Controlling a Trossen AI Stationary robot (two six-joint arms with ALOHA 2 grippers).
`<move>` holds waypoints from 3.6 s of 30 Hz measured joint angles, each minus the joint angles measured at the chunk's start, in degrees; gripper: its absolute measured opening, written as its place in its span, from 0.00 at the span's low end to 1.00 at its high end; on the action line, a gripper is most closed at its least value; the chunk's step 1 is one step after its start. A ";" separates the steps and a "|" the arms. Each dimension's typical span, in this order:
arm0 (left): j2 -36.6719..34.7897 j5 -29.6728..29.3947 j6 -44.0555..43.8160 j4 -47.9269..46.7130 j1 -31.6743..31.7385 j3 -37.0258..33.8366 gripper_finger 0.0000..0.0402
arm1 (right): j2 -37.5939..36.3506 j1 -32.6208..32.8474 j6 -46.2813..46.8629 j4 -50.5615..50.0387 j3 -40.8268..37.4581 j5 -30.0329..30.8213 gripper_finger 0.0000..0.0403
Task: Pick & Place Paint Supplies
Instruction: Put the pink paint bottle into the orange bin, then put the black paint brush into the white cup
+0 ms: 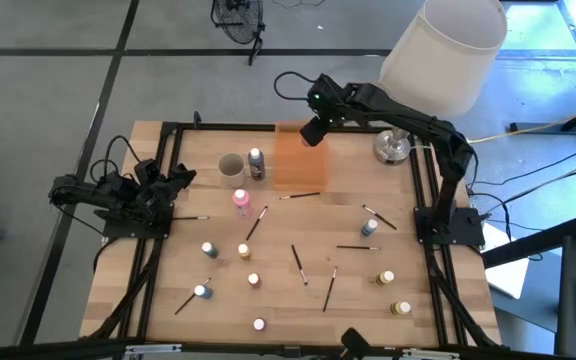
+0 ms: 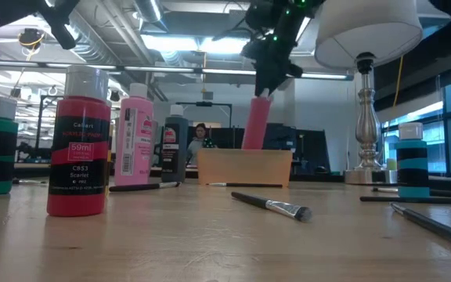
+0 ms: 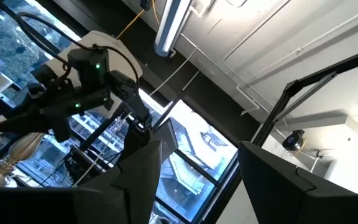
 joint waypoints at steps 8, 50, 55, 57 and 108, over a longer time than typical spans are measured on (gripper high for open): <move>0.00 -0.74 -0.04 -0.06 0.01 0.00 0.52 | 3.34 -2.28 -1.90 0.96 0.02 0.03 0.30; -0.02 -2.85 -0.47 -0.04 0.00 0.00 0.52 | 9.02 -7.61 -8.37 1.55 0.31 -3.67 0.30; -0.02 -2.84 -0.47 -0.03 0.00 0.00 0.52 | 9.09 -7.61 -9.57 1.71 0.23 -3.76 0.30; -0.02 -2.81 -0.46 -0.03 -0.02 0.00 0.52 | 9.13 -7.52 -10.21 1.71 0.22 -3.89 0.30; -0.02 5.30 -1.95 -0.21 -0.01 0.00 0.52 | 4.14 10.39 -1.26 -22.19 25.88 -32.31 0.63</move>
